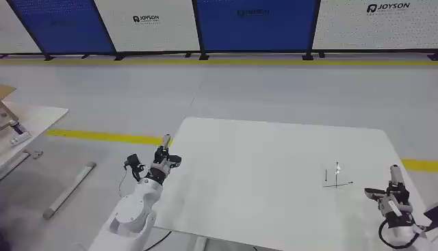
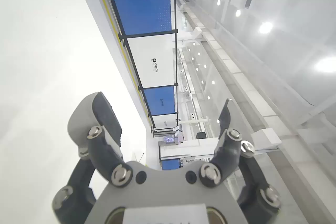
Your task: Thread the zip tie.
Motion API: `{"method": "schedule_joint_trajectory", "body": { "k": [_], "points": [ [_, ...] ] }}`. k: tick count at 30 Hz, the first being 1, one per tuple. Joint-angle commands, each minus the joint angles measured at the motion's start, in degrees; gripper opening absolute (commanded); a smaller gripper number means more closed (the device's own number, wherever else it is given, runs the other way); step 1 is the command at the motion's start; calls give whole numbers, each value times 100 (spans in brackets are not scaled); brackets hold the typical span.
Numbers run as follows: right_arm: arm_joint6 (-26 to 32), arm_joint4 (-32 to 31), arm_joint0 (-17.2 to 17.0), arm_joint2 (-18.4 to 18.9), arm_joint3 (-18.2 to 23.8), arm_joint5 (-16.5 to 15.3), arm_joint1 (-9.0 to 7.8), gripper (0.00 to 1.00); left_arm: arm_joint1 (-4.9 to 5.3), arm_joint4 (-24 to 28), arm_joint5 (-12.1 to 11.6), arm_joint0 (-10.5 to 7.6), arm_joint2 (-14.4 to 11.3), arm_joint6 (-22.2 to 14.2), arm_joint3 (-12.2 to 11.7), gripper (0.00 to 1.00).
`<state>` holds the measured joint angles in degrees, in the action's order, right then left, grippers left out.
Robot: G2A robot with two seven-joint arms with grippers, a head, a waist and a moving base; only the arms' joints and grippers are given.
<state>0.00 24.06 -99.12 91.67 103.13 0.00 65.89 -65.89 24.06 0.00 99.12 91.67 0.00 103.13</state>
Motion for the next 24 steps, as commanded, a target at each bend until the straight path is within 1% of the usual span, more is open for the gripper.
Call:
{"method": "schedule_joint_trajectory", "body": {
  "k": [1,2,3,4,6,7,8,9,10,11,12,13,14,15,16,17,18,20,21,22,23,24],
  "points": [
    [0,0,0,0,0,0,0,100,0,0,0,0,0,0,0,78],
    [0,0,0,0,0,0,0,78,0,0,0,0,0,0,0,100],
    [0,0,0,0,0,0,0,100,0,0,0,0,0,0,0,100],
    [0,0,0,0,0,0,0,78,0,0,0,0,0,0,0,100],
    [0,0,0,0,0,0,0,78,0,0,0,0,0,0,0,100],
    [0,0,0,0,0,0,0,100,0,0,0,0,0,0,0,100],
    [0,0,0,0,0,0,0,100,0,0,0,0,0,0,0,100],
    [0,0,0,0,0,0,0,100,0,0,0,0,0,0,0,78],
    [0,0,0,0,0,0,0,100,0,0,0,0,0,0,0,78],
    [0,0,0,0,0,0,0,100,0,0,0,0,0,0,0,100],
    [0,0,0,0,0,0,0,78,0,0,0,0,0,0,0,78],
    [0,0,0,0,0,0,0,78,0,0,0,0,0,0,0,78],
    [0,0,0,0,0,0,0,78,0,0,0,0,0,0,0,100],
    [0,0,0,0,0,0,0,78,0,0,0,0,0,0,0,78],
    [0,0,0,0,0,0,0,78,0,0,0,0,0,0,0,100],
    [0,0,0,0,0,0,0,78,0,0,0,0,0,0,0,78],
    [0,0,0,0,0,0,0,100,0,0,0,0,0,0,0,78],
    [0,0,0,0,0,0,0,100,0,0,0,0,0,0,0,78],
    [0,0,0,0,0,0,0,78,0,0,0,0,0,0,0,78],
    [0,0,0,0,0,0,0,100,0,0,0,0,0,0,0,78],
    [0,0,0,0,0,0,0,100,0,0,0,0,0,0,0,100],
    [210,-18,3,-37,41,33,-8,100,0,0,0,0,0,0,0,100]
  ]
}}
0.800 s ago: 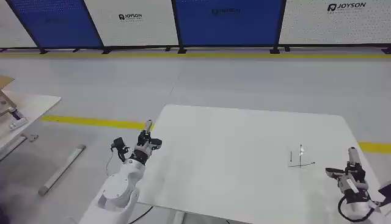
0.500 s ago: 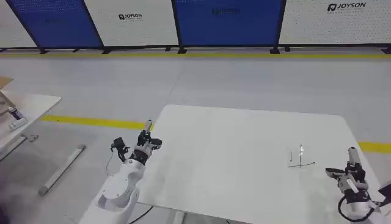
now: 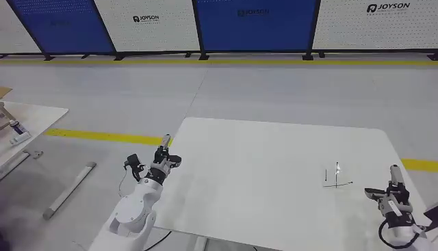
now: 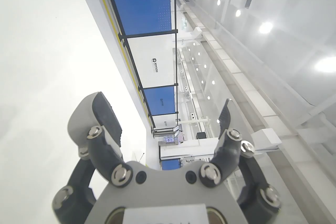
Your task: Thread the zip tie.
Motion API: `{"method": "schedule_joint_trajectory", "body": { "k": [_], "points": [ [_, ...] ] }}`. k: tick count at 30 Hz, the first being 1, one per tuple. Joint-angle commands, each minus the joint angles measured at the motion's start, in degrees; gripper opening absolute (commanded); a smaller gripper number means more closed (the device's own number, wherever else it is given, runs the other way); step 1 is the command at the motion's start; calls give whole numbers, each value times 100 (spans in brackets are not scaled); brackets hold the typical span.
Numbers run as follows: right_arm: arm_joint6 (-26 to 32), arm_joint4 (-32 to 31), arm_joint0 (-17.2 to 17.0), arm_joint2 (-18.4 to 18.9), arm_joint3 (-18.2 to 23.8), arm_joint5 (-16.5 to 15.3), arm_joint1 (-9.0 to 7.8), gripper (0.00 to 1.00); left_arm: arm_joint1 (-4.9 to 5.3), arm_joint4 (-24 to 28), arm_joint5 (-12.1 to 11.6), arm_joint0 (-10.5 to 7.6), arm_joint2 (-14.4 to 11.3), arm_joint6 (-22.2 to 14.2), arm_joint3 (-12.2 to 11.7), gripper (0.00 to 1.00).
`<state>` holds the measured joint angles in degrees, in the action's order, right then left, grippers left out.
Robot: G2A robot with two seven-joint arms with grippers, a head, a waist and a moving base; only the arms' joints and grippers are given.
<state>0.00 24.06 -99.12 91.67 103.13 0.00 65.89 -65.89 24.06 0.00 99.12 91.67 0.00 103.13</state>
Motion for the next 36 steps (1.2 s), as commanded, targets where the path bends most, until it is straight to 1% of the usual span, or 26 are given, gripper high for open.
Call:
{"method": "schedule_joint_trajectory", "body": {
  "k": [1,3,4,6,8,11,29,31,33,34,35,36],
  "points": [
    [498,-71,25,6,47,71,-28,100,0,0,0,0,0,0,0,100],
    [963,-193,52,193,9,64,-69,100,0,0,0,0,0,0,0,100],
    [1348,-237,57,274,-2,91,-96,100,0,0,0,0,0,0,0,100],
    [1859,-298,73,417,-7,131,-136,100,0,0,0,0,0,0,0,100],
    [2493,-408,122,580,-30,271,-192,100,0,0,0,0,0,0,0,100],
    [3178,-859,206,720,-63,215,-266,100,0,0,0,0,0,0,0,100],
    [3179,-867,215,729,-79,211,-267,100,0,0,0,0,0,0,0,100],
    [3505,-1363,277,730,44,191,-314,100,0,0,0,0,0,0,0,100],
    [4078,-1797,434,800,63,290,-384,100,0,0,0,0,0,0,0,100],
    [4245,-1822,524,824,44,312,-402,100,0,0,0,0,0,0,0,100],
    [4580,-1991,633,820,14,310,-436,100,0,0,0,0,0,0,0,100],
    [4744,-2063,724,834,-16,296,-457,100,0,0,0,0,0,0,0,100]
  ]
}}
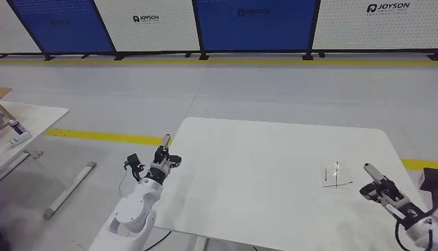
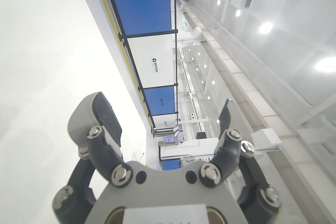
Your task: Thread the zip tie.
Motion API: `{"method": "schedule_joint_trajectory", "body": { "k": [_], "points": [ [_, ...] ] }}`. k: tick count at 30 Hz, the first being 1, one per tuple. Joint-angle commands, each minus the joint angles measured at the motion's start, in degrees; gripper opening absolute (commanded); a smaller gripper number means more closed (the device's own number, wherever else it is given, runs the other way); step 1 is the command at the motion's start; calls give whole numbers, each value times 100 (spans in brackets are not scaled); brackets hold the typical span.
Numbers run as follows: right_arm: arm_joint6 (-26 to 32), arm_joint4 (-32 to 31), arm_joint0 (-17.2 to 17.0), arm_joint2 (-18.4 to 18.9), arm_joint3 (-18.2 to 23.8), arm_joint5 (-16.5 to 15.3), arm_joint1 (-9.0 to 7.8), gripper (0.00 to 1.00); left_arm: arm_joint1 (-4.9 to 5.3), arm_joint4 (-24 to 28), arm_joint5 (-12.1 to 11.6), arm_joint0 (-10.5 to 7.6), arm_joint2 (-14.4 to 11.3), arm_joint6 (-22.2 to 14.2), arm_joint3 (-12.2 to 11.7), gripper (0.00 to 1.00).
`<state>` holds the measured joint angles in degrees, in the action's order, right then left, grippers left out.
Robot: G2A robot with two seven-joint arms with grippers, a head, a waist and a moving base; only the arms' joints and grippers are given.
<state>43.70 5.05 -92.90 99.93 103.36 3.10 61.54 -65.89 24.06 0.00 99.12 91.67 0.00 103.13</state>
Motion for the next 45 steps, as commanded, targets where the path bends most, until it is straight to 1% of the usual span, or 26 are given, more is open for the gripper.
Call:
{"method": "schedule_joint_trajectory", "body": {
  "k": [1,2,4,5,6,8,23,25,26,27,28,30,31,32,35,36,39,40,42,45],
  "points": [
    [495,-184,182,9,-73,-19,-35,100,0,0,0,0,0,0,0,100],
    [823,-308,285,-26,-107,-51,-66,100,0,0,0,0,0,0,0,100],
    [1175,-393,476,-53,-214,-64,-103,100,0,0,0,0,0,0,0,100],
    [1508,-510,589,-127,-260,-96,-130,100,0,0,0,0,0,0,0,100],
    [1879,-623,786,-189,-408,-92,-164,100,0,0,0,0,0,0,0,100],
    [2407,-938,1186,-385,-715,25,-214,100,0,0,0,0,0,0,0,100],
    [2407,-938,1186,-385,-715,25,-214,100,0,0,0,0,0,0,0,100],
    [2643,-763,1242,-363,-693,-131,-224,100,0,0,0,0,0,0,0,100],
    [2810,-653,1331,-227,-834,-307,-254,100,0,0,0,0,0,0,0,100],
    [2880,-586,1389,-174,-905,-384,-270,100,0,0,0,0,0,0,0,100],
    [3042,-487,1466,-152,-952,-478,-286,100,0,0,0,0,0,0,0,100],
    [3398,-350,1691,-118,-1174,-598,-329,100,0,0,0,0,0,0,0,100],
    [3594,-360,1803,-170,-1234,-660,-348,100,0,0,0,0,0,0,0,100],
    [3594,-356,1911,-281,-1323,-708,-369,100,0,0,0,0,0,0,0,100],
    [3594,-338,2344,-824,-1720,-695,-484,100,0,0,0,0,0,0,0,100],
    [3594,-339,2538,-1077,-1901,-708,-542,100,0,0,0,0,0,0,0,100],
    [3594,-365,2946,-1632,-2317,-678,-664,100,0,0,0,0,0,0,0,100],
    [3594,-372,3095,-1891,-2455,-706,-714,100,0,0,0,0,0,0,0,100],
    [3594,-318,3255,-2283,-2567,-782,-771,100,0,0,0,0,0,0,0,100],
    [3594,-318,3255,-2283,-2567,-782,-771,100,0,0,0,0,0,0,0,100]
  ]
}}
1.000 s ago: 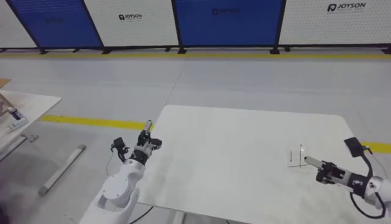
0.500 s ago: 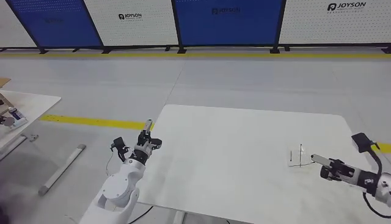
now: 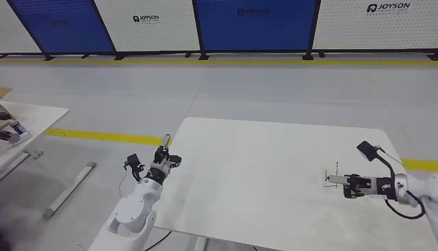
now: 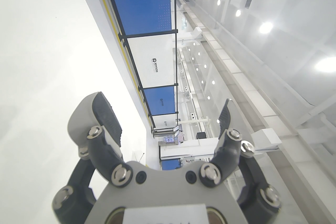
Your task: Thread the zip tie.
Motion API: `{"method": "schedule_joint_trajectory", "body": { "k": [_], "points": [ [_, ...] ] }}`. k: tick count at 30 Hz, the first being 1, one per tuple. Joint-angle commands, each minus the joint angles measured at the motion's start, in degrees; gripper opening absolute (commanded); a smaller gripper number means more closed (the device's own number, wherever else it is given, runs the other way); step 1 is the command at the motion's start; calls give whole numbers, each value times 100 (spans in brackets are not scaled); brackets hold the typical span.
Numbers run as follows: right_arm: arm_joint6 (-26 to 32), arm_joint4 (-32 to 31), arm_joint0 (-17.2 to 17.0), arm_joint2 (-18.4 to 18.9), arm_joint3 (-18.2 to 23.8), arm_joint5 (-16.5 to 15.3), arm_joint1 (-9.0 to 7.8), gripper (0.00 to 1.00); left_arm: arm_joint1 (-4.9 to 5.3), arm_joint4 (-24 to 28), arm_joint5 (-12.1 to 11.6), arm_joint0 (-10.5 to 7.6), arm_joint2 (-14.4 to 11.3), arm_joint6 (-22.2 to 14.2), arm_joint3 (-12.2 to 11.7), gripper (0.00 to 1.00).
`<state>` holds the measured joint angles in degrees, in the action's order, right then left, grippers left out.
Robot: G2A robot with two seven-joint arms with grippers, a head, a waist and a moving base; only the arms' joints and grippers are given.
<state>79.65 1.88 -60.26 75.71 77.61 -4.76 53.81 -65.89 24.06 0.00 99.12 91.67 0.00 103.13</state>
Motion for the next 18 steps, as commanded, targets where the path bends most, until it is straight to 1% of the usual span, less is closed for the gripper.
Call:
{"method": "schedule_joint_trajectory", "body": {
  "k": [1,14,15,16,18],
  "points": [
    [0,-1,-9,139,8,4,2,100,0,0,0,0,0,0,0,100],
    [0,-1,-9,139,8,4,2,100,0,0,0,0,0,0,0,100],
    [0,46,-24,111,39,-92,1,100,0,0,0,0,0,0,0,100],
    [0,185,-65,59,37,-308,-13,100,0,0,0,0,0,0,0,100],
    [0,515,-50,103,-278,-684,-134,100,0,0,0,0,0,0,0,100]
  ]
}}
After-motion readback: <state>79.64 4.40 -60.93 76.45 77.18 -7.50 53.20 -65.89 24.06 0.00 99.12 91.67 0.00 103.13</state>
